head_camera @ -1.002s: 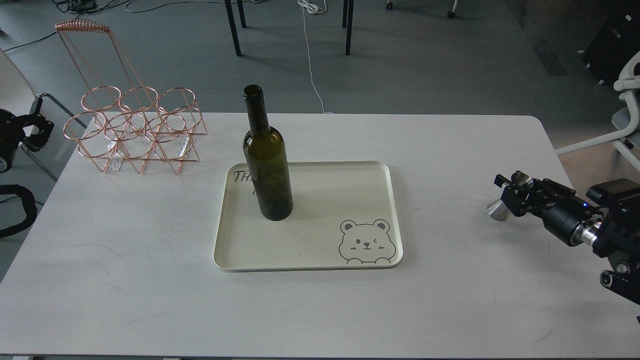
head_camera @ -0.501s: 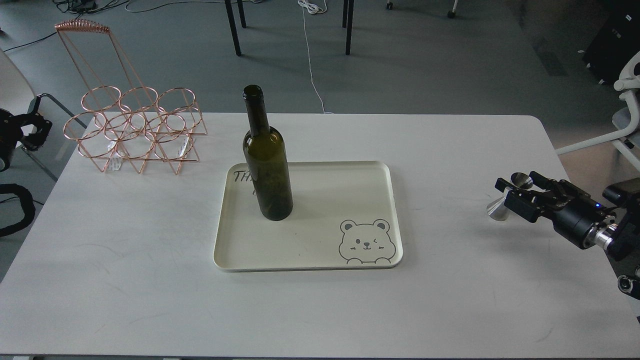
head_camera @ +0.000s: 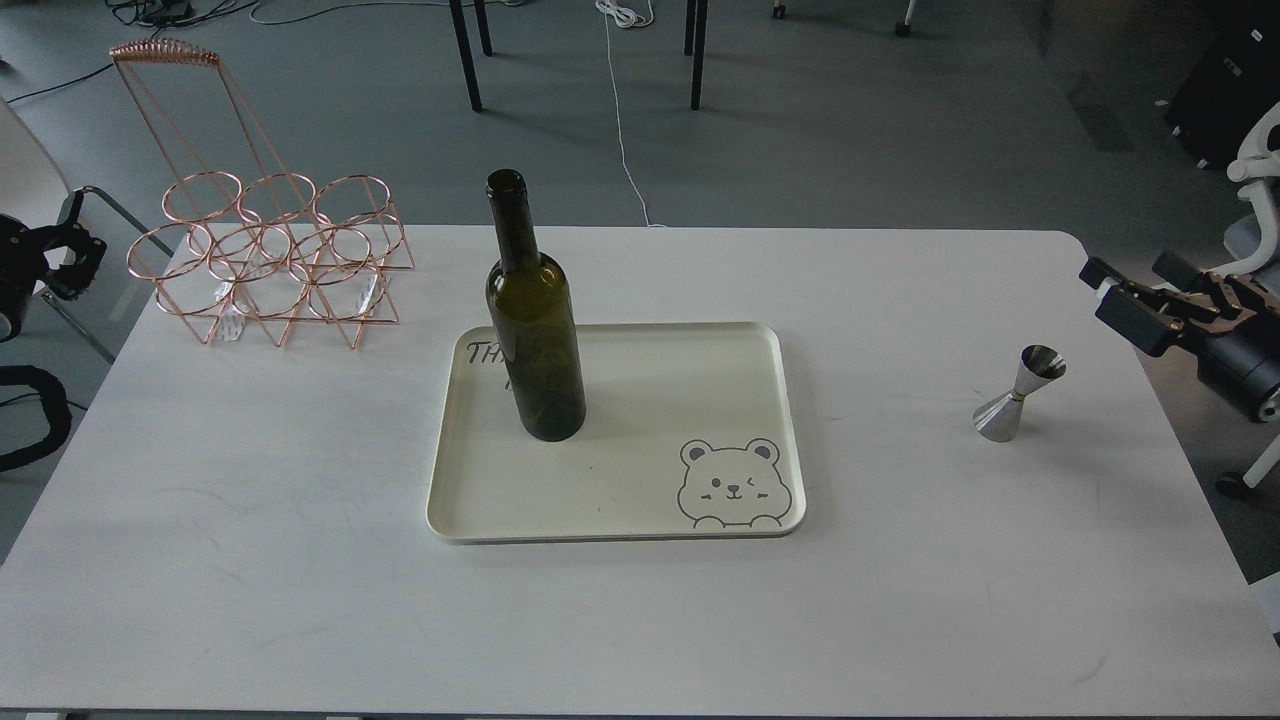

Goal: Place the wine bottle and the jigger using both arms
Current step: 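Release the jigger and withdraw the right gripper, then reach the left gripper to the wine bottle neck and grasp it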

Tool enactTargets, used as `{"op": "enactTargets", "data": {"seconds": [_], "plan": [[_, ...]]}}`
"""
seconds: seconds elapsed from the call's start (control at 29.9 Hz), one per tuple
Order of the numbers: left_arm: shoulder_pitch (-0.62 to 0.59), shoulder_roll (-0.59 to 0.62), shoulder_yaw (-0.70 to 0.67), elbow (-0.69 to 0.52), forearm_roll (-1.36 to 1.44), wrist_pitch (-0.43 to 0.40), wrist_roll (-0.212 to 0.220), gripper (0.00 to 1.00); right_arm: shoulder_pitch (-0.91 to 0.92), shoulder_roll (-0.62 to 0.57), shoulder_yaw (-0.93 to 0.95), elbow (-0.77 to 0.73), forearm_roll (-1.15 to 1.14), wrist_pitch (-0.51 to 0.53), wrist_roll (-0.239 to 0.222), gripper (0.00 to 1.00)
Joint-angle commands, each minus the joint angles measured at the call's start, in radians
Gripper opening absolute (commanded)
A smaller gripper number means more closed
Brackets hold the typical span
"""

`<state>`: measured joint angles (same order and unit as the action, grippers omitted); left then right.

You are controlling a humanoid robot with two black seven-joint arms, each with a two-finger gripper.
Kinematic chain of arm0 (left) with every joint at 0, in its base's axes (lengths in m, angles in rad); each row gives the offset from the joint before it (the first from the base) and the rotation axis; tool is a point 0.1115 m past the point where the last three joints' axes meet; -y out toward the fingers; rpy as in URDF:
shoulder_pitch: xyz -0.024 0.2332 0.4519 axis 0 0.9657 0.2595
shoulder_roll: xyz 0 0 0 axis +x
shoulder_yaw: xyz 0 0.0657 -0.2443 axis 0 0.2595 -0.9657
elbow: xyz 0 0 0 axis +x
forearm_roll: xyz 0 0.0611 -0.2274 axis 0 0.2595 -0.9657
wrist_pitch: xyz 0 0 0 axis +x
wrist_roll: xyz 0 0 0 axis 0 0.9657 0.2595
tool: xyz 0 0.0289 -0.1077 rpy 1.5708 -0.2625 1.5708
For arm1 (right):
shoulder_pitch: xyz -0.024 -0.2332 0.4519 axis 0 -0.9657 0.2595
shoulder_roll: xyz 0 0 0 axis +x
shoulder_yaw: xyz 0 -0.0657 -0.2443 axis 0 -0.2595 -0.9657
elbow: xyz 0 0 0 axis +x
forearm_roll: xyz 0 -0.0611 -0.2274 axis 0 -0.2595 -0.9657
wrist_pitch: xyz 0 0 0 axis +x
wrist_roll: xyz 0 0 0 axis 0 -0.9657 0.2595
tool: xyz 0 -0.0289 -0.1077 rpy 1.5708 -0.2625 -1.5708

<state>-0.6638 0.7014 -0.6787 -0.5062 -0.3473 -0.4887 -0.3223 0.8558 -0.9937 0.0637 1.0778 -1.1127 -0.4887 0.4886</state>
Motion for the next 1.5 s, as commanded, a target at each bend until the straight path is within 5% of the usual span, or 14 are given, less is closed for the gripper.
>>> {"op": "enactTargets", "data": {"seconds": [0.0, 0.2, 0.4, 0.57, 0.87, 1.2, 1.47], "plan": [[-0.005, 0.055, 0.001, -0.031, 0.002, 0.000, 0.002, 0.99, 0.127, 0.020, 0.010, -0.019, 0.106, 0.000, 0.000, 0.96], [-0.005, 0.131, 0.005, -0.139, 0.007, 0.000, -0.011, 0.99, 0.253, 0.104, 0.010, -0.100, 0.351, 0.001, 0.000, 0.96], [-0.007, 0.214, 0.021, -0.221, 0.216, 0.000, -0.006, 0.99, 0.278, 0.234, 0.048, -0.346, 0.451, 0.160, 0.000, 0.97], [-0.008, 0.349, 0.024, -0.429, 0.445, 0.000, -0.008, 0.99, 0.240, 0.300, 0.137, -0.469, 0.594, 0.291, 0.000, 0.97], [-0.003, 0.552, 0.024, -0.889, 0.861, 0.062, -0.006, 0.99, 0.178, 0.365, 0.182, -0.541, 0.752, 0.346, 0.000, 0.97], [-0.003, 0.518, 0.021, -1.101, 1.500, 0.078, -0.012, 0.98, 0.166, 0.371, 0.200, -0.716, 1.196, 0.711, 0.000, 0.97], [-0.003, 0.392, 0.024, -1.109, 1.948, 0.245, -0.009, 0.98, 0.163, 0.394, 0.225, -0.759, 1.268, 0.763, 0.000, 0.97]]}}
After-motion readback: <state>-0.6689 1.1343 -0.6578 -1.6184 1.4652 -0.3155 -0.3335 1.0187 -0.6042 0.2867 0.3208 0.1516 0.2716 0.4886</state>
